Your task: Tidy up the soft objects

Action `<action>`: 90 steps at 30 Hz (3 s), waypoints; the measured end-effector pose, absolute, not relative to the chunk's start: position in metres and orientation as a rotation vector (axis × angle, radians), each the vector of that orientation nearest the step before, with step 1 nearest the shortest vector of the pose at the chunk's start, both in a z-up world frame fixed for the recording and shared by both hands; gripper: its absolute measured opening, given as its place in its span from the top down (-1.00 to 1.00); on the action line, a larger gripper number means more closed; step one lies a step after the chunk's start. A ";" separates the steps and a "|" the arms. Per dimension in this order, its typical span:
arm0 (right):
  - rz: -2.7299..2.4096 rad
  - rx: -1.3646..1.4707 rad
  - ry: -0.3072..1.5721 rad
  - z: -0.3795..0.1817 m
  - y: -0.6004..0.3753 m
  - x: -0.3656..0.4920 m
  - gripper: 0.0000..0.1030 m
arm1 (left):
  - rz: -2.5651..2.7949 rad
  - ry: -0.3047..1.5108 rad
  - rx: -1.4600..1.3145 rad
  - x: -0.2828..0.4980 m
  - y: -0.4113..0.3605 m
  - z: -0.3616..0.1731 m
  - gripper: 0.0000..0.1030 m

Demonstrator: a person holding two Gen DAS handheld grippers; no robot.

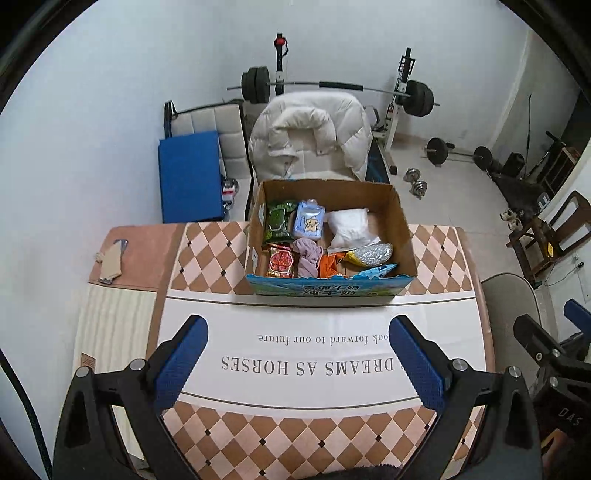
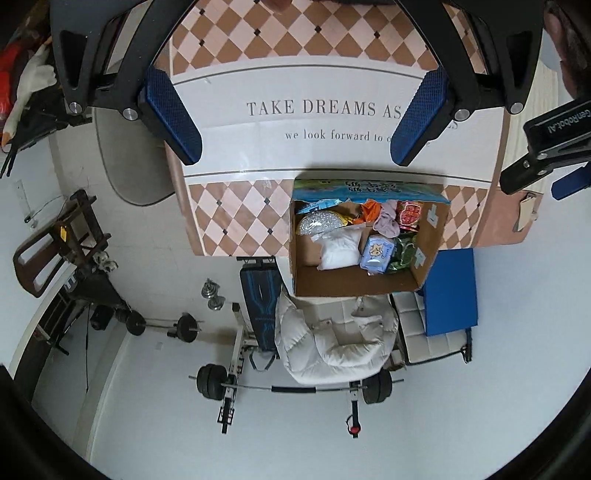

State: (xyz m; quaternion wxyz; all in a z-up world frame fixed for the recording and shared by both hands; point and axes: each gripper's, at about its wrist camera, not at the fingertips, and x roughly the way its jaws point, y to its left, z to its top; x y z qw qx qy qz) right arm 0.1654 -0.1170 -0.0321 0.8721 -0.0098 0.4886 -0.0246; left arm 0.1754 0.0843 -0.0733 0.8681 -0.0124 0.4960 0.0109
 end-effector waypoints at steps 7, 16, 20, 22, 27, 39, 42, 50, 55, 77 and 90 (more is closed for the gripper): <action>-0.050 -0.017 0.990 0.005 -0.117 0.127 -1.00 | 0.016 0.971 -0.040 0.144 0.086 -0.039 -0.95; -0.040 -0.037 0.954 0.036 -0.112 0.098 -1.00 | -0.025 0.967 -0.041 0.126 0.075 -0.034 -0.95; -0.058 -0.047 0.934 0.042 -0.113 0.099 -1.00 | -0.015 0.953 -0.029 0.127 0.072 -0.035 -0.95; -0.059 -0.040 0.932 0.041 -0.114 0.103 -1.00 | 0.006 0.937 0.000 0.129 0.069 -0.034 -0.95; -0.050 -0.014 0.926 0.036 -0.117 0.120 -1.00 | 0.039 0.886 -0.004 0.141 0.073 -0.034 -0.99; -0.078 -0.044 0.916 0.021 -0.115 0.165 -1.00 | 0.091 0.875 -0.010 0.173 0.079 -0.039 -1.00; -0.080 -0.046 0.908 0.022 -0.116 0.168 -1.00 | 0.093 0.867 -0.017 0.174 0.080 -0.036 -1.00; -0.085 -0.064 0.882 0.029 -0.115 0.171 -1.00 | 0.087 0.859 -0.012 0.174 0.077 -0.030 -1.00; -0.086 -0.063 0.884 0.029 -0.114 0.171 -1.00 | 0.087 0.859 -0.008 0.174 0.076 -0.029 -1.00; -0.085 -0.074 0.880 0.036 -0.114 0.170 -1.00 | 0.072 0.869 -0.002 0.171 0.081 -0.028 -1.00; -0.092 -0.081 0.869 0.034 -0.118 0.169 -1.00 | 0.062 0.864 0.004 0.171 0.086 -0.032 -1.00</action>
